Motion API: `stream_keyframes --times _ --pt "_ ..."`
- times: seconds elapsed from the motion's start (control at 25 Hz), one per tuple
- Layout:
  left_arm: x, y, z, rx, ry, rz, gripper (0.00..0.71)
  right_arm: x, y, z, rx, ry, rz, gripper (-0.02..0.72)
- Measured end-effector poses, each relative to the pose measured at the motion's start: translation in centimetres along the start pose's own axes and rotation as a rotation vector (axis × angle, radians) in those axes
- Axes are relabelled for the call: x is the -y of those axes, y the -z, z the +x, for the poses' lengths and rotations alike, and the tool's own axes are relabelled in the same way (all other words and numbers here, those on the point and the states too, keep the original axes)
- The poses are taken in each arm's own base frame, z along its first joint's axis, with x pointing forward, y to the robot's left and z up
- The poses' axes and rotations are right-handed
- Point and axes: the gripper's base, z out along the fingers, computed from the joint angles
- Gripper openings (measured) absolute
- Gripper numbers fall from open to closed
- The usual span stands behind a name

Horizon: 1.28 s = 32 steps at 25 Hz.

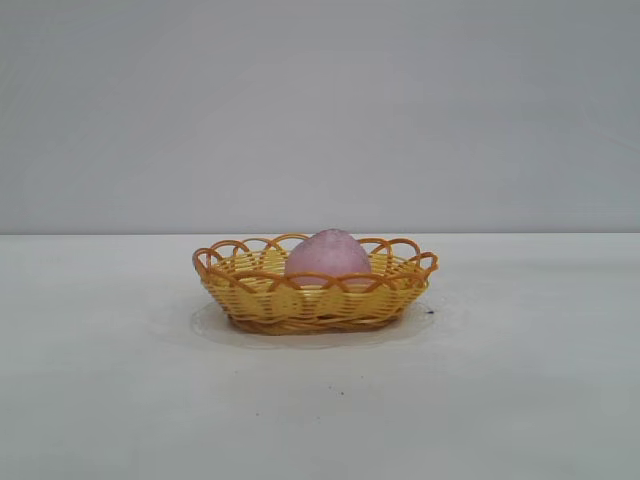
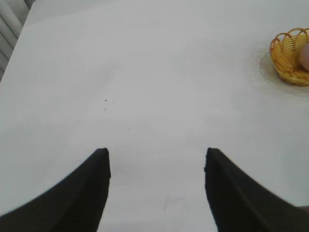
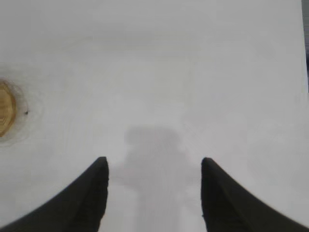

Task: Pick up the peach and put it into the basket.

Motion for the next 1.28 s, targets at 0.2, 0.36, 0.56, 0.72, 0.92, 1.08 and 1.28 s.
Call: stream_keyframes --times 0.2,0.36,0.56,0.72,0.92,1.08,1.28 --pt "0.0 0.0 0.0 0.000 0.000 0.000 0.381 -0.3 2.1 6.2 0.056 -0.011 0.002 0.362" --pt "0.0 0.0 0.0 0.000 0.000 0.000 0.381 -0.5 2.0 11.2 0.076 -0.037 0.002 0.362" --pt "0.0 0.0 0.0 0.000 0.000 0.000 0.381 -0.7 1.2 16.8 0.129 -0.050 0.004 0.362" --pt "0.0 0.0 0.0 0.000 0.000 0.000 0.381 -0.8 0.4 20.0 0.198 -0.061 0.004 0.362" --pt "0.0 0.0 0.0 0.000 0.000 0.000 0.381 -0.9 -0.2 22.6 0.307 -0.069 0.004 0.362" --pt "0.0 0.0 0.0 0.000 0.000 0.000 0.381 -1.0 0.5 23.9 0.420 -0.071 0.005 0.362" --pt "0.0 0.0 0.0 0.000 0.000 0.000 0.381 -1.0 0.4 23.8 0.447 -0.072 -0.003 0.362"
